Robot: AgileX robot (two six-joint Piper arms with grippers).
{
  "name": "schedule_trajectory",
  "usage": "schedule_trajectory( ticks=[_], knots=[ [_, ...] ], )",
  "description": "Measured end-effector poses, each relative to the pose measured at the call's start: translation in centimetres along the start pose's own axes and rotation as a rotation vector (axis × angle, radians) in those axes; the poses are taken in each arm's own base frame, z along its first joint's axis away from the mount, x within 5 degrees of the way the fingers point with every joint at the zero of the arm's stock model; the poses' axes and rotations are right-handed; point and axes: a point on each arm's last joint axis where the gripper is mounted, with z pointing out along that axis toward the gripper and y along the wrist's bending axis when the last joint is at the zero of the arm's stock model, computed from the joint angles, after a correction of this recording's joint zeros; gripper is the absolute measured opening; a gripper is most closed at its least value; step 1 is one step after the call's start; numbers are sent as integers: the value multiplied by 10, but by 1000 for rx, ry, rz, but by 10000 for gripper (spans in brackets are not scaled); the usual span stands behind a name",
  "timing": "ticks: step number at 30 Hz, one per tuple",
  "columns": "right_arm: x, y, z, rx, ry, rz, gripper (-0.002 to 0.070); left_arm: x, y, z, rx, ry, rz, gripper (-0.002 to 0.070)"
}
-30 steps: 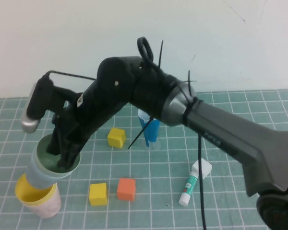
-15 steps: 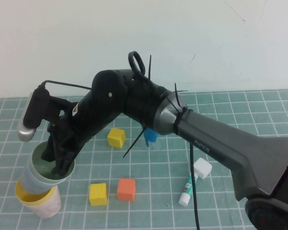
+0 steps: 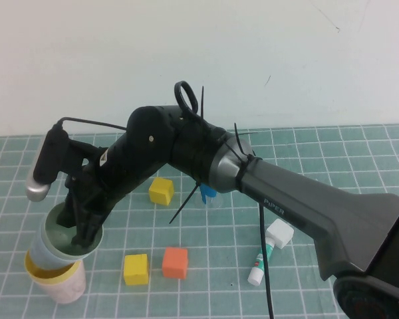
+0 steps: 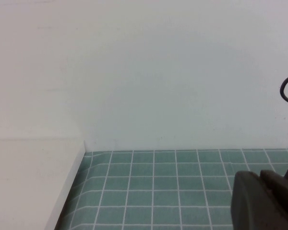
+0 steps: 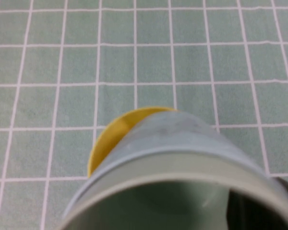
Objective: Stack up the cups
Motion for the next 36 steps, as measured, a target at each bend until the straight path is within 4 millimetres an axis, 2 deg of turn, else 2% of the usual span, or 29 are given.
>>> schedule_trajectory(
  ticks=[6, 8, 20, 24, 27, 29, 31, 35, 36],
  knots=[
    [-1, 0, 0, 4, -7, 0, 251, 1, 0, 0, 0, 0, 3, -1],
    [-1, 0, 0, 0, -13, 6, 276, 1, 0, 0, 0, 0, 3, -1],
    [-6, 1, -2, -7, -52, 6, 296, 0, 0, 0, 1, -2, 3, -1],
    [-12, 1, -9, 1, -66, -19, 294, 0, 0, 0, 3, -6, 3, -1],
    [-21, 2, -24, 17, -61, -65, 261, 0, 0, 0, 5, -11, 3, -1],
    [-29, 1, -41, 48, -29, -127, 179, -1, -1, 0, 6, -13, 3, -1],
    [-37, 2, -63, 88, 21, -192, 80, -1, -1, 0, 7, -16, 3, -1],
    [-50, 1, -113, 218, 134, -257, 18, -2, -1, -2, 10, -32, 4, -1],
    [-53, 1, -131, 266, 174, -269, 10, -2, -1, -2, 10, -36, 5, -1]
  ],
)
